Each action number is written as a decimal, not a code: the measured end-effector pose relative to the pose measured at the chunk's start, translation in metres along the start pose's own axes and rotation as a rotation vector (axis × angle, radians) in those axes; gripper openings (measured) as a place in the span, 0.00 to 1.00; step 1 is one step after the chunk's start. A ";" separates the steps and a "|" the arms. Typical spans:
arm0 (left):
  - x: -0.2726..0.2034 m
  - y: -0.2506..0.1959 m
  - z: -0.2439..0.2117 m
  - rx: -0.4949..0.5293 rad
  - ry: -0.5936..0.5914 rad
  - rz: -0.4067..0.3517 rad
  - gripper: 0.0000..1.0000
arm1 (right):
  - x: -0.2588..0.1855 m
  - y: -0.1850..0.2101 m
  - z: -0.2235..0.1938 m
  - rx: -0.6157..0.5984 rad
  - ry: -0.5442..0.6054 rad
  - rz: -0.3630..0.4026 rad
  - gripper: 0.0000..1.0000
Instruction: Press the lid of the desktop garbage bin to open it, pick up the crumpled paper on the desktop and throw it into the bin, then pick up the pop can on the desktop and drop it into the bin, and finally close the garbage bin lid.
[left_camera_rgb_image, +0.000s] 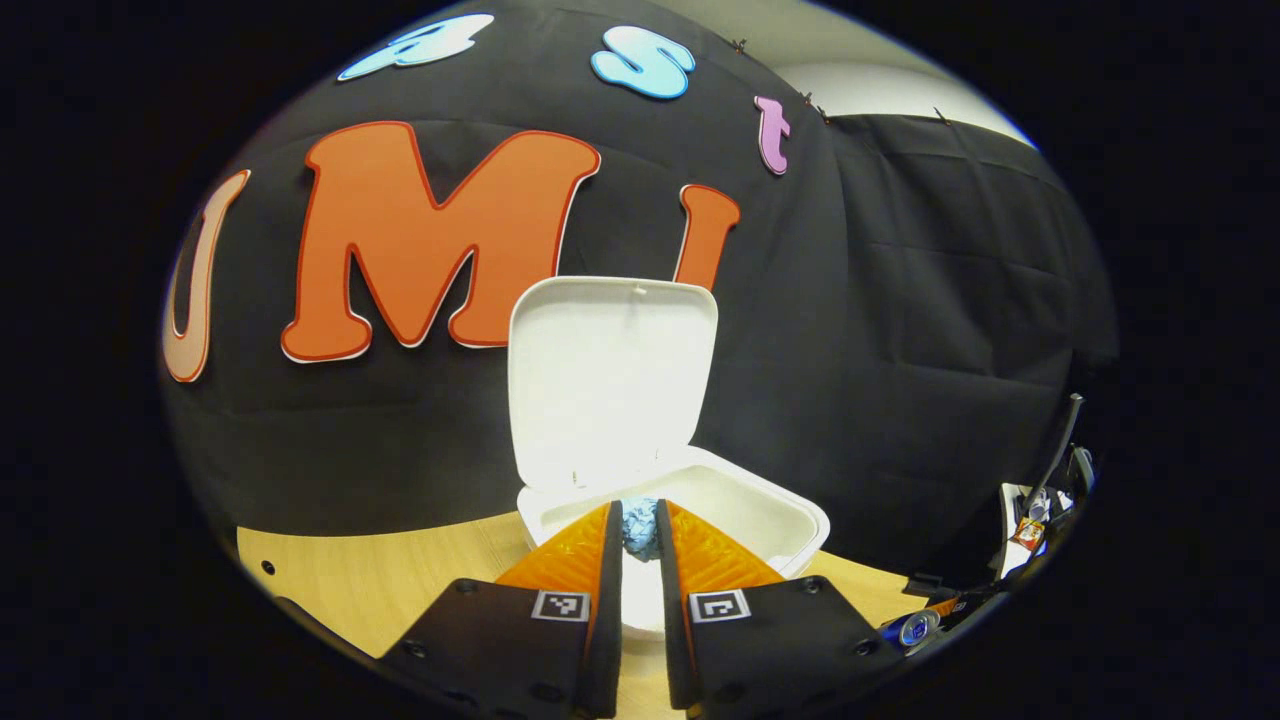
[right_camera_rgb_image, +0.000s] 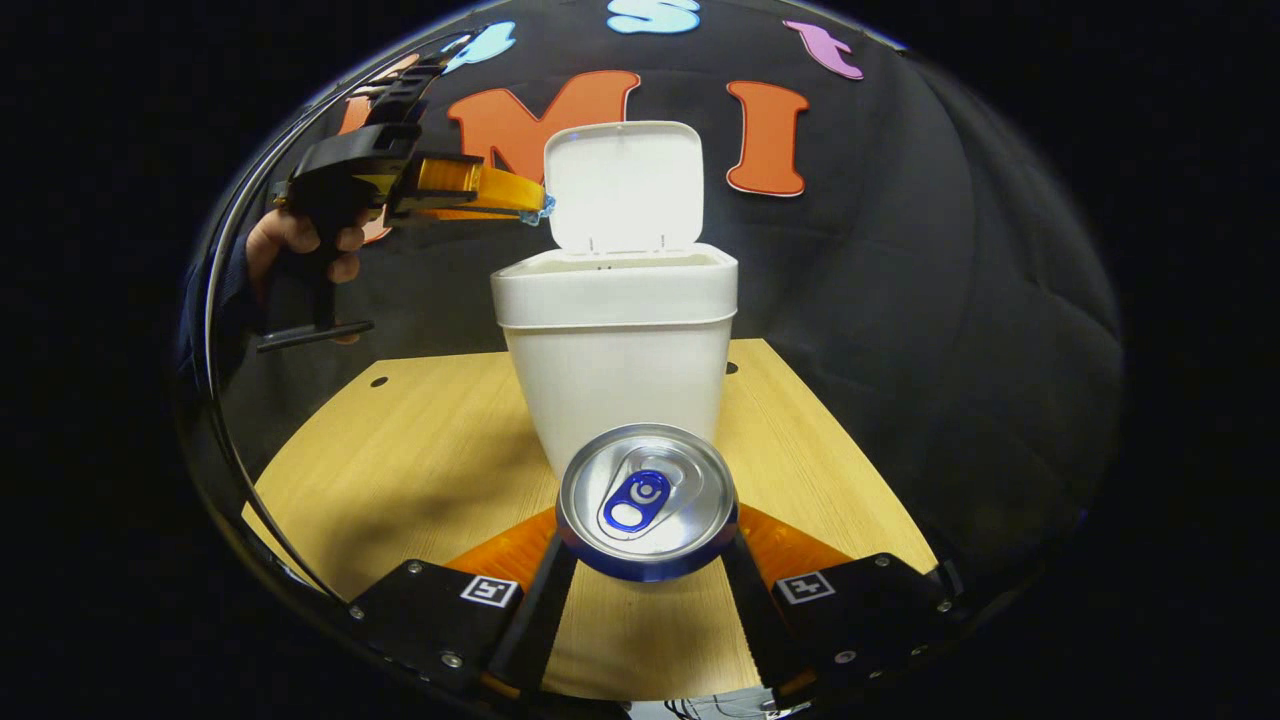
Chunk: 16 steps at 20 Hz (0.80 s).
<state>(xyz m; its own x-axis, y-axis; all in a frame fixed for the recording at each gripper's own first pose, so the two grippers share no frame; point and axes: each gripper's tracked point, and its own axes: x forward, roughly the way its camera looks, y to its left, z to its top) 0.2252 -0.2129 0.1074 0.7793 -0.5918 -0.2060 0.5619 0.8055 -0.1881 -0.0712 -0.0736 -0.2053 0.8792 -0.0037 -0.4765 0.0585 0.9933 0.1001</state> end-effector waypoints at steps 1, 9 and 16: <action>0.004 -0.001 -0.002 0.002 0.006 -0.001 0.22 | 0.001 -0.001 0.000 0.005 -0.001 -0.003 0.79; 0.015 -0.007 -0.020 -0.016 0.058 -0.014 0.29 | 0.005 -0.017 0.010 0.036 -0.024 -0.037 0.79; 0.006 0.002 -0.018 -0.010 0.052 -0.009 0.73 | 0.003 -0.026 0.052 0.007 -0.097 -0.053 0.79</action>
<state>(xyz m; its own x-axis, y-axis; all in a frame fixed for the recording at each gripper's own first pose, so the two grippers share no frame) 0.2256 -0.2154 0.0890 0.7588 -0.5999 -0.2534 0.5659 0.8000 -0.1995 -0.0452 -0.1057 -0.1637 0.9164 -0.0673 -0.3945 0.1085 0.9906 0.0832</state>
